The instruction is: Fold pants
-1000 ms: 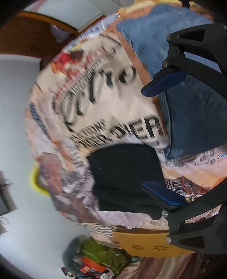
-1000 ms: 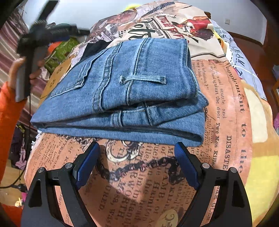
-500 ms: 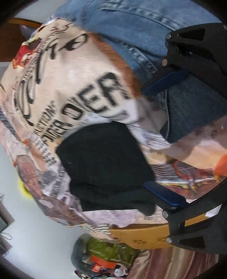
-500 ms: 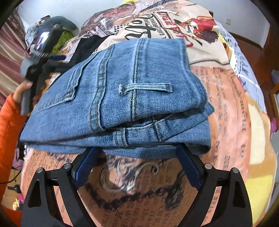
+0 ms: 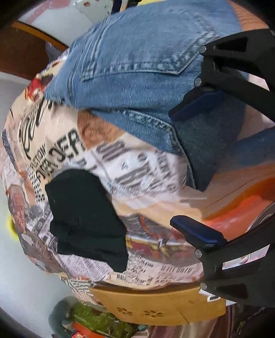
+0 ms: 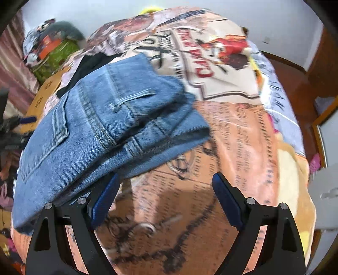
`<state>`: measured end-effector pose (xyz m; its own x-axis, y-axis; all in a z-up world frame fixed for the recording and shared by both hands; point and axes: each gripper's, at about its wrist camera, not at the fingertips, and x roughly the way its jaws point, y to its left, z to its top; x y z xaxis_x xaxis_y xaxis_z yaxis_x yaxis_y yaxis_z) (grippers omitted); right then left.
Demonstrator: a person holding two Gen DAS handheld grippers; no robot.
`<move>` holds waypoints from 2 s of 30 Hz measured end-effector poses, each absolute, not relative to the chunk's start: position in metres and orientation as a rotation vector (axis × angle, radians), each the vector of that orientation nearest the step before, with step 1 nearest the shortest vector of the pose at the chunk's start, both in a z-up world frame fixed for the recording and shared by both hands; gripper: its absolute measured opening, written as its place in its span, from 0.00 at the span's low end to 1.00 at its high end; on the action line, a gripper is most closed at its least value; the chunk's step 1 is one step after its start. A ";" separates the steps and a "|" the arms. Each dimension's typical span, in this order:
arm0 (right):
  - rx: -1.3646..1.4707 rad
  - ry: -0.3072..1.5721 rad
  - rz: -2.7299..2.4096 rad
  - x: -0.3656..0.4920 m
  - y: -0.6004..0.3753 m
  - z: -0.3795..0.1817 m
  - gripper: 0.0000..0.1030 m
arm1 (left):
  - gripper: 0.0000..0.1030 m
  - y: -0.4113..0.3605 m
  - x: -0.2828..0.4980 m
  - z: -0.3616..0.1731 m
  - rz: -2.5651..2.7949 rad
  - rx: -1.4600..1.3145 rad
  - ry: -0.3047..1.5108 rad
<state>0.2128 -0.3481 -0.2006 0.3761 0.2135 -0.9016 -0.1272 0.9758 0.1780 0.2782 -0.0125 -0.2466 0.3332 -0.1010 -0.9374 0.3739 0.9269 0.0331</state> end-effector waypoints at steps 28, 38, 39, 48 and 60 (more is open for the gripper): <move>0.126 1.056 0.248 0.131 -0.328 -0.187 0.45 | 0.90 -0.078 0.206 -0.230 -0.372 0.245 1.063; 0.125 1.084 0.261 0.129 -0.331 -0.186 0.39 | 0.89 -0.076 0.204 -0.224 -0.342 0.247 1.032; 0.125 1.085 0.259 0.130 -0.333 -0.184 0.39 | 0.89 -0.077 0.206 -0.222 -0.332 0.251 1.025; 0.156 1.000 0.238 0.163 -0.356 -0.159 0.44 | 0.89 -0.085 0.254 -0.187 -0.314 0.204 0.940; 0.184 0.991 0.229 0.255 -0.374 -0.181 0.46 | 0.91 -0.149 0.343 -0.201 -0.394 0.254 0.966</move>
<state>0.2547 -0.3741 -0.1806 0.5273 0.2737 -0.8044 -0.1073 0.9606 0.2565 0.3427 -0.1492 -0.2014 0.5060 -0.2109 -0.8364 0.4335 0.9005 0.0351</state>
